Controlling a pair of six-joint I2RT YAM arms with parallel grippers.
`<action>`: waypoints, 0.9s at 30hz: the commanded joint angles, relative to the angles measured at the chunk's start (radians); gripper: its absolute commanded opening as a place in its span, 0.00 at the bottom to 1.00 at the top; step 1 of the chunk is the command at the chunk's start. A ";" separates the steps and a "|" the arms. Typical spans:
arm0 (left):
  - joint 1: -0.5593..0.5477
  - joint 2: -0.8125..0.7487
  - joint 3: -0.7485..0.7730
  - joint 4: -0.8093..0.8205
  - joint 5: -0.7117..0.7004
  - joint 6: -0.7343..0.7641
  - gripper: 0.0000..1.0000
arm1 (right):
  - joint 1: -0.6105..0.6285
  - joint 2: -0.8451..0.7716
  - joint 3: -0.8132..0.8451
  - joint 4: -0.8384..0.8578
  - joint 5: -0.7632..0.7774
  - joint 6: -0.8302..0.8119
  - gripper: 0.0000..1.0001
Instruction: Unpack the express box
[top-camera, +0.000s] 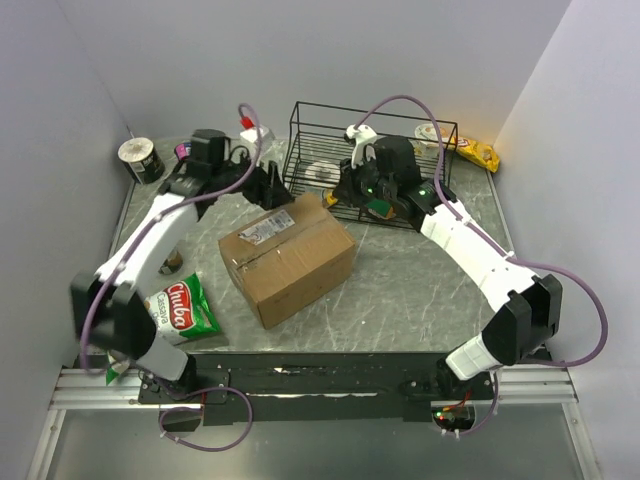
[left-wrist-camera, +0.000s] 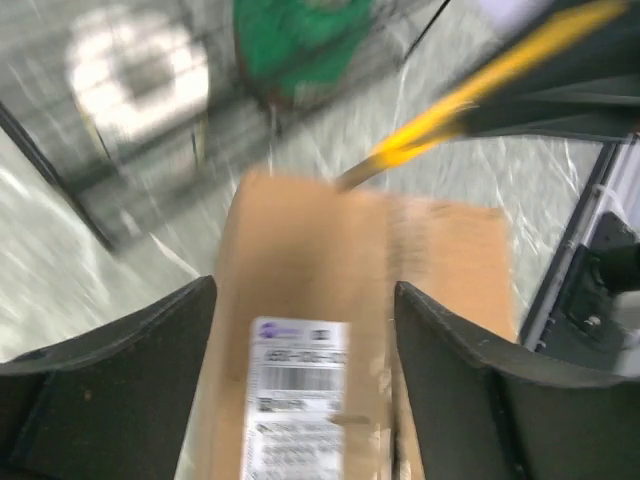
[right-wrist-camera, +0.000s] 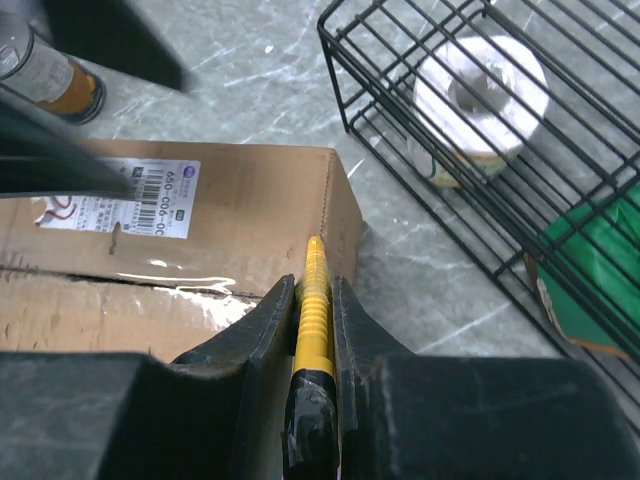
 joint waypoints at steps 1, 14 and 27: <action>-0.046 -0.153 -0.057 0.123 0.051 0.124 0.73 | 0.012 0.020 0.043 0.032 -0.004 -0.018 0.00; -0.127 -0.070 -0.315 0.298 0.170 -0.033 0.29 | 0.010 -0.051 -0.046 0.084 0.024 -0.039 0.00; -0.119 -0.015 -0.349 0.393 0.136 -0.175 0.24 | 0.064 -0.151 -0.161 0.097 0.202 0.015 0.00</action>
